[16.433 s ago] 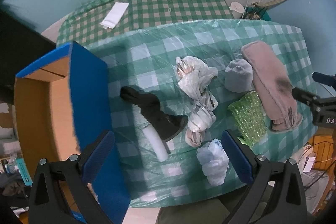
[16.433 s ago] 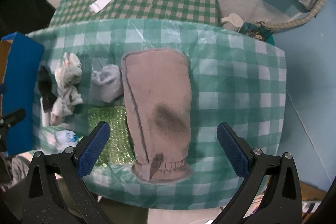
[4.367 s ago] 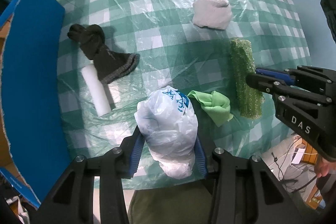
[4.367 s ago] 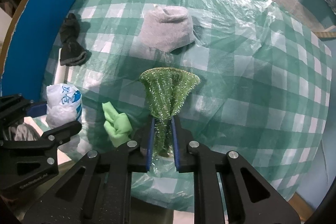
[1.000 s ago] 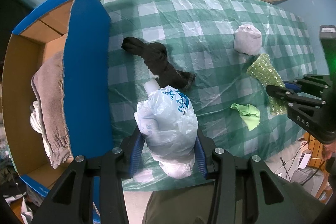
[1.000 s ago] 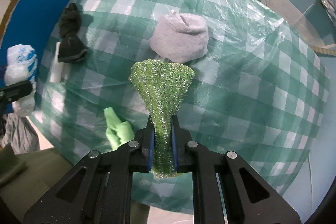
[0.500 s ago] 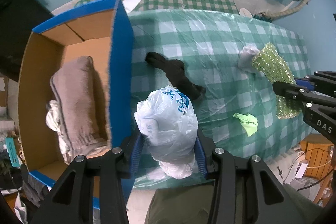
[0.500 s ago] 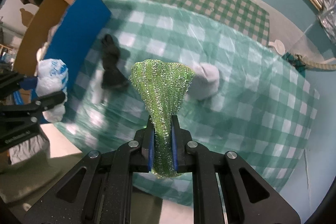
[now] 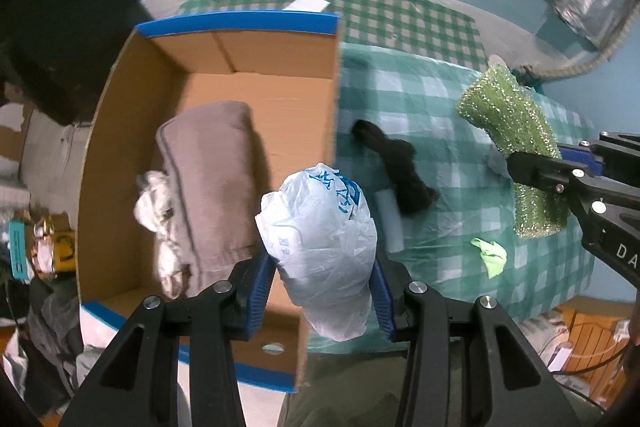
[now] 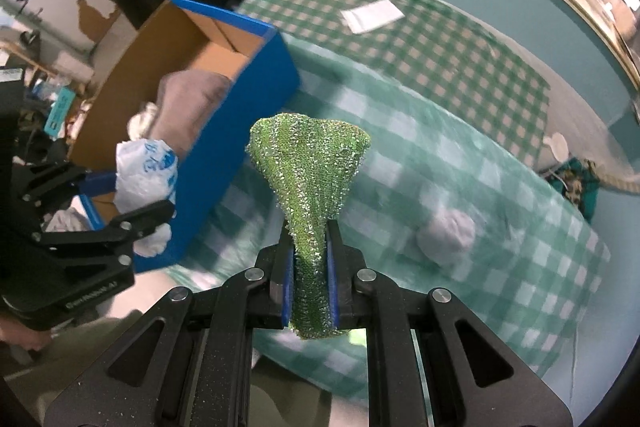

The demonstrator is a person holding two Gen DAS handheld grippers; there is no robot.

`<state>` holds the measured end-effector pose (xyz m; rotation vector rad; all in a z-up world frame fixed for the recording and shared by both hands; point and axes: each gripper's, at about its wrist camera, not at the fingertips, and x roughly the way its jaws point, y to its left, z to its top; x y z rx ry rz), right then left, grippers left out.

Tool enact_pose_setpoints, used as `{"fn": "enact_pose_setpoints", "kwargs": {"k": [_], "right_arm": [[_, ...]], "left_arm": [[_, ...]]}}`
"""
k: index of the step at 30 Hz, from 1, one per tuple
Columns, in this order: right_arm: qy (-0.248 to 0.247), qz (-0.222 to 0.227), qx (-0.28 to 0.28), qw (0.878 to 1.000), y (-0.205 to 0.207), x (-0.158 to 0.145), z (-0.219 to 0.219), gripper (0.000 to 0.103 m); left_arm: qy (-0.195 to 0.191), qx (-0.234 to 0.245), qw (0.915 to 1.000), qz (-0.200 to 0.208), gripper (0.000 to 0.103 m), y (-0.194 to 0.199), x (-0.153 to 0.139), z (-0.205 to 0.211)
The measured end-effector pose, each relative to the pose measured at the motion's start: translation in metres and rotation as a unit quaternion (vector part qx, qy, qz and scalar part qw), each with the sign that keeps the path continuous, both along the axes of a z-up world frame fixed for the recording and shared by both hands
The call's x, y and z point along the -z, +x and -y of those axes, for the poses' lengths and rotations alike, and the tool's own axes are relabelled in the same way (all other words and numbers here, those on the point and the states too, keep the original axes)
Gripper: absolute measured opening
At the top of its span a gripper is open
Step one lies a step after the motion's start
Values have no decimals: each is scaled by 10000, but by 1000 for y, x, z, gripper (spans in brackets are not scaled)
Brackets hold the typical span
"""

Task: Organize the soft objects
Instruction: 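Carry the scrubber and white bag over the box and open both tools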

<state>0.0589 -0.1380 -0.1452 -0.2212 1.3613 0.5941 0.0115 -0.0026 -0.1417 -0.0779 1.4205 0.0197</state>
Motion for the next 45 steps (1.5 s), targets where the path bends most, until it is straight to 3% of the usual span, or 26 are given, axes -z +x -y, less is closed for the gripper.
{"fn": "enact_pose_setpoints", "kwargs": {"k": [16,25,28,33,36,42,45], "right_arm": [[215,141,-785,9966,15,-12,-107,12],[233,-148,-961,9950,21,3,-148,12],[196,-283,-922,9951,23,8,-156,17],[89,-184,-847,9962,24,5,-160,48],[29,-24,-842,9964,22,2,-161,61],[-60,75,-794,9968,20,-1,-157,61],[-76,99,-740,9972,19,-2,-152,61]], "left_arm": [[-24,-668,9978,-44,45,-3,3,-73],[119,-933,9955,-101,45,-2,13,-107],[117,-1009,9948,-108,47,-2,15,-114],[254,-1062,9938,-193,50,-5,17,-120],[305,-1092,9933,-207,56,-7,18,-124],[353,-1151,9926,-176,71,-11,15,-124],[355,-1138,9927,-167,71,-12,14,-121]]}}
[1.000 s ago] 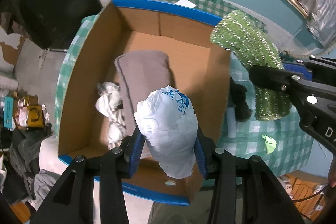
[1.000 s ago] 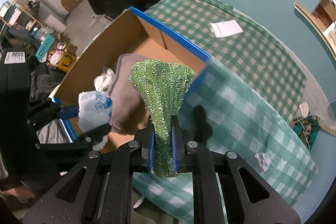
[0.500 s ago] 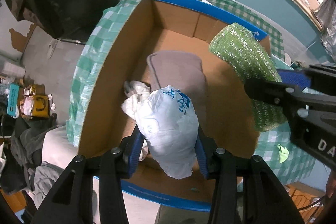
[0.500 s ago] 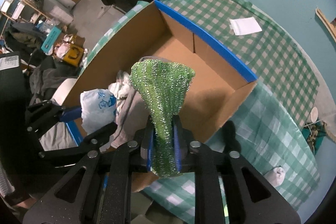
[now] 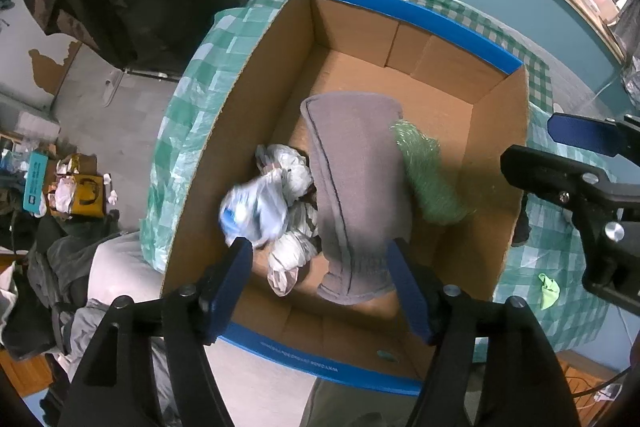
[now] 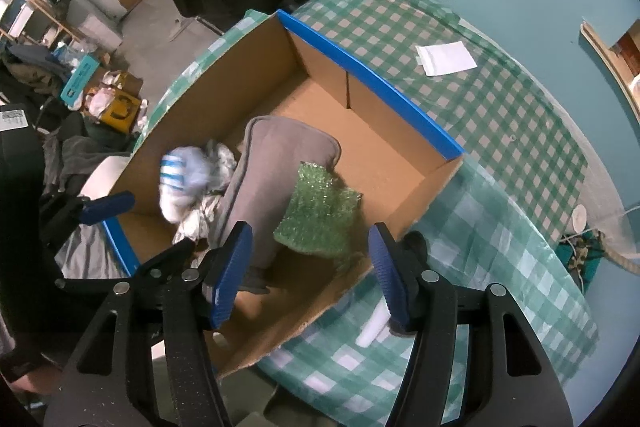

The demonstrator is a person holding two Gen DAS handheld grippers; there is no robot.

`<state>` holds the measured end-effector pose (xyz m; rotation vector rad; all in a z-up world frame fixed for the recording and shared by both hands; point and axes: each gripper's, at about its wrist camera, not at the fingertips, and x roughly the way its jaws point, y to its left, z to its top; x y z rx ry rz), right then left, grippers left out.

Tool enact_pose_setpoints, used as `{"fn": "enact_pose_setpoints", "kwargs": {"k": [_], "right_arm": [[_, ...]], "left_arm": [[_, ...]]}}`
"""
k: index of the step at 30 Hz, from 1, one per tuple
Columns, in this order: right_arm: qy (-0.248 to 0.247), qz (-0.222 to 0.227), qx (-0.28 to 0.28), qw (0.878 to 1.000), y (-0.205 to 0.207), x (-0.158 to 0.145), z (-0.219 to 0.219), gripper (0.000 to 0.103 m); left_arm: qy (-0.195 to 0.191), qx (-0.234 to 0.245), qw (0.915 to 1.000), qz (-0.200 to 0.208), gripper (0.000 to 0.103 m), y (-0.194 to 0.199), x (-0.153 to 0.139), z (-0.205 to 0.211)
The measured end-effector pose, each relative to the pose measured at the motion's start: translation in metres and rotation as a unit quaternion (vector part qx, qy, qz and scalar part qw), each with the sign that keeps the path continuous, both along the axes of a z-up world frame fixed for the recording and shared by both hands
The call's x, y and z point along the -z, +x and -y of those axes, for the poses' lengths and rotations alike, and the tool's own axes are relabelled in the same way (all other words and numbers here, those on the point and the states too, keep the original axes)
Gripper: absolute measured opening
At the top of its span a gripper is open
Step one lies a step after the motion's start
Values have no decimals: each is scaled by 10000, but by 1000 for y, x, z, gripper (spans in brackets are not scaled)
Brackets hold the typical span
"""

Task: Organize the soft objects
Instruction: 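Carry the scrubber and white bag over the box and open both tools, then move the left tool to the black glove while the right tool approaches the grey sock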

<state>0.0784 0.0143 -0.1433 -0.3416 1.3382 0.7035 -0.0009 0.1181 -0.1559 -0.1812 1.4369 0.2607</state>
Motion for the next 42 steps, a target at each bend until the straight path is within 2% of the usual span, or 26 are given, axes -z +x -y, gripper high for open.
{"fn": "enact_pose_setpoints", "kwargs": {"k": [22,42], "right_arm": [[-114,-4,819,9966,-6,-7,79,63],[-374,-163,1540,9872,-13,5,202,63]], "left_arm": [[-12,624,9980,-54,72,7,-6,63],[-77,1220,9924,-126,72,25,-4,146]]}}
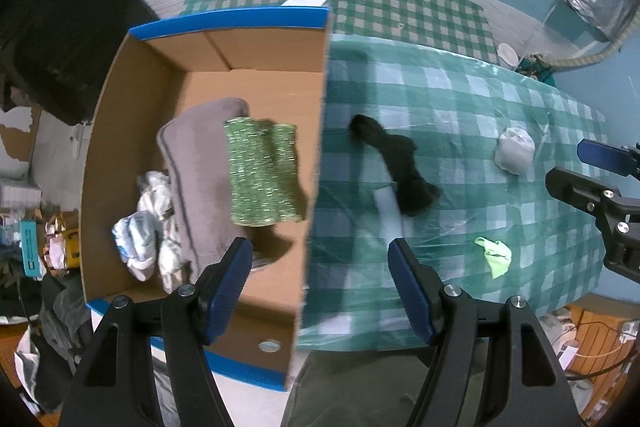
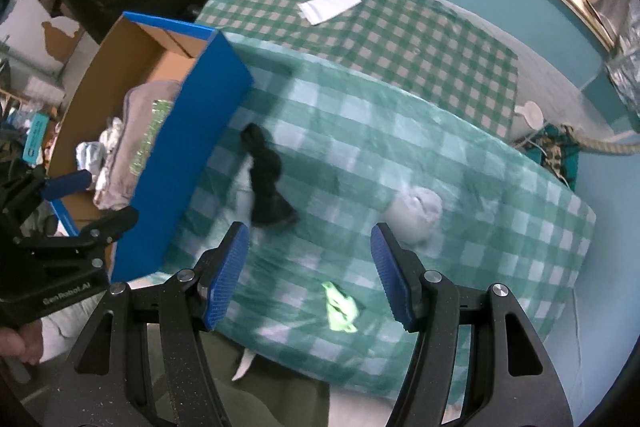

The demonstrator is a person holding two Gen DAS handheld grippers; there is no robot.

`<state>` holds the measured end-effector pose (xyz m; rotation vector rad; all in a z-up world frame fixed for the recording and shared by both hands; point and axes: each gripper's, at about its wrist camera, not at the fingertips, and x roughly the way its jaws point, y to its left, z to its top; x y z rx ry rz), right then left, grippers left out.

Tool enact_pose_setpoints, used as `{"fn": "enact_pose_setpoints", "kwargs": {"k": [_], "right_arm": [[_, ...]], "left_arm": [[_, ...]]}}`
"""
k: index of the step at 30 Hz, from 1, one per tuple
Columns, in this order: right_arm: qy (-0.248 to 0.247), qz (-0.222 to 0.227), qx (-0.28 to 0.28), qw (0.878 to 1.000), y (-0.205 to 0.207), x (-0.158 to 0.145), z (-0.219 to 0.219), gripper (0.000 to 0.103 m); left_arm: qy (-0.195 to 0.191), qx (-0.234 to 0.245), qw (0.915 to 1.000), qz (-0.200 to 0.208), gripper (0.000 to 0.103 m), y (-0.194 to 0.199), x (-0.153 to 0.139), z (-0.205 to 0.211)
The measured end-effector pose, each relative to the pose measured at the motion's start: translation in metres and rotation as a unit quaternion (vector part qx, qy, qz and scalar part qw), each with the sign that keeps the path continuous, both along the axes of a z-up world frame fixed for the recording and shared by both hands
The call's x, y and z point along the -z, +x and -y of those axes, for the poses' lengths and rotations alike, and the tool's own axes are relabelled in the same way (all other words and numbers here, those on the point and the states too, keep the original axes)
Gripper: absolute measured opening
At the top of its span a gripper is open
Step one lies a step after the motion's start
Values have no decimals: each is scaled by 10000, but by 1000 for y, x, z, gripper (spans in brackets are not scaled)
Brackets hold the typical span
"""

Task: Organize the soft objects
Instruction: 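Move the left tool to the black glove while the right tool approaches the grey sock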

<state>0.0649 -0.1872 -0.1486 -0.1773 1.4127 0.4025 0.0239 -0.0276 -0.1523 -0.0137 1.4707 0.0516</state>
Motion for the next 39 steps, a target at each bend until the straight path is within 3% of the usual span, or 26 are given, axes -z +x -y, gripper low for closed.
{"fn": "enact_pose_setpoints", "kwargs": {"k": [10,21,34,39], "right_arm": [[-69,-33,332,9994,1,8,48,63],[-200,-221,707,9971,15,36,99,64],[-77,-489,823,9954,29,70,104,64],[-70,-529,798,9954,31,78,102,64]], "left_arm": [[17,278,9995,-137,72,16,14,38],[180,466,9981,-351,72,35,35,60],[115,355,9969,-687,72,52,72,70],[199,286,9974,-627,72,56,76,66]]}}
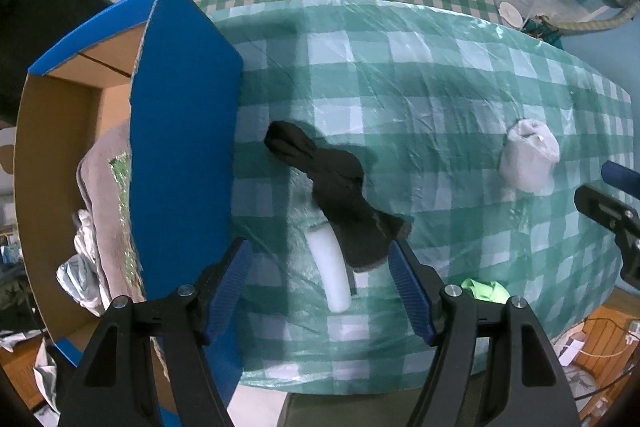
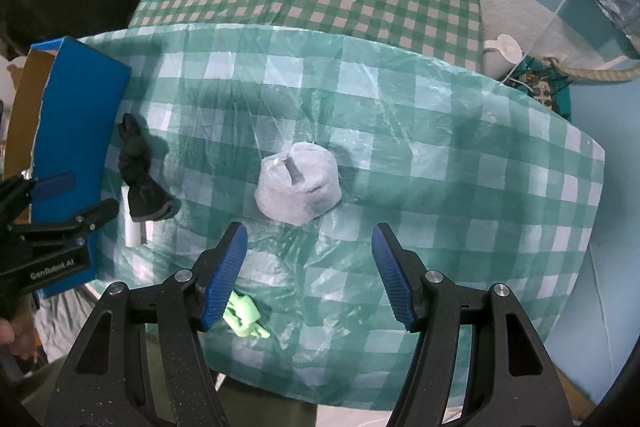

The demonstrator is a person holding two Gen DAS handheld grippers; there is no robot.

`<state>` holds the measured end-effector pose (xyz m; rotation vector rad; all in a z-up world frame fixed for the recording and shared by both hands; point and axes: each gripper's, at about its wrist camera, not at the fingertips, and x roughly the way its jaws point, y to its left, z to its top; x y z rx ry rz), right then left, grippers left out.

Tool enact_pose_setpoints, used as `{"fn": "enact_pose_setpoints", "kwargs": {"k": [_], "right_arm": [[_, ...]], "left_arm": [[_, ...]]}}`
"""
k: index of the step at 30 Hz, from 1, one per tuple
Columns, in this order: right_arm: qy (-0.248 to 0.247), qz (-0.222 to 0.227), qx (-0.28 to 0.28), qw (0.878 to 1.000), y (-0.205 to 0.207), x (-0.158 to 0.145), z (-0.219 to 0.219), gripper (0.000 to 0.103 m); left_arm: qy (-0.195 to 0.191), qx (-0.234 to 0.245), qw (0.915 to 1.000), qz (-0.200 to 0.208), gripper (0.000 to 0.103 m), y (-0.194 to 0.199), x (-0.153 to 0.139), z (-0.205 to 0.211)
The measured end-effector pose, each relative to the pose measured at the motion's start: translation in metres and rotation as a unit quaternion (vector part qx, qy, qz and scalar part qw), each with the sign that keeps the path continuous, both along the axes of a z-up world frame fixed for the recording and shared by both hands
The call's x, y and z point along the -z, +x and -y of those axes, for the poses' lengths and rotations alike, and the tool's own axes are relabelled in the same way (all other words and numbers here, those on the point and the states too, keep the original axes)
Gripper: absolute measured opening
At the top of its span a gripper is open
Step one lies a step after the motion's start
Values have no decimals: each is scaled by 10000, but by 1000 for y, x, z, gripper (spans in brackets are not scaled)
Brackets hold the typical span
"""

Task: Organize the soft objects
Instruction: 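Move the left tool to the black glove while the right tool approaches the grey sock, then grasp the black glove with the left tool while the right tool grasps the grey sock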

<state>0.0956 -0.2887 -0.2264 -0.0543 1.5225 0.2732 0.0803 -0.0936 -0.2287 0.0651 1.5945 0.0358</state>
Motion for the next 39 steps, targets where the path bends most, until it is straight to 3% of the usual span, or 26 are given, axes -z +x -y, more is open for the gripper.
{"fn": "enact_pose_setpoints", "kwargs": {"k": [10,16,31,39], "right_arm": [[51,-102,53,9999,6,15,-2,64],[55,-134,42,9999,10,26,-6,64],[-2,-193,20,9998,15,45,-16,65],[-100,-278,36,9996,20,61,-22,65]], "left_arm": [[317,213,9991,204,75,9,12,3],[-62,20,9999,117,80,14,15,14],[-79,-593,9979,-253,80,27,49,-1],[-20,-422,9985,-345,80,35,59,7]]}}
